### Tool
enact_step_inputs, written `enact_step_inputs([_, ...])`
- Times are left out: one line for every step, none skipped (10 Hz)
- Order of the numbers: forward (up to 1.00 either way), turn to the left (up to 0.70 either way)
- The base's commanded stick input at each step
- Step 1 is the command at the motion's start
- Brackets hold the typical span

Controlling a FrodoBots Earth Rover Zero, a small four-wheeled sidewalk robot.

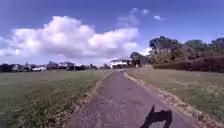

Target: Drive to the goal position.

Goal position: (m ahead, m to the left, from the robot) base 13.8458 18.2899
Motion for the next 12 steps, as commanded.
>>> enact_step_inputs([0.7, 0.0])
enact_step_inputs([0.7, 0.0])
enact_step_inputs([0.7, 0.01])
enact_step_inputs([0.7, 0.0])
enact_step_inputs([0.7, 0.0])
enact_step_inputs([0.7, 0.0])
enact_step_inputs([0.7, 0.01])
enact_step_inputs([0.7, 0.0])
enact_step_inputs([0.7, 0.01])
enact_step_inputs([0.7, 0.01])
enact_step_inputs([0.7, 0.0])
enact_step_inputs([0.7, 0.0])
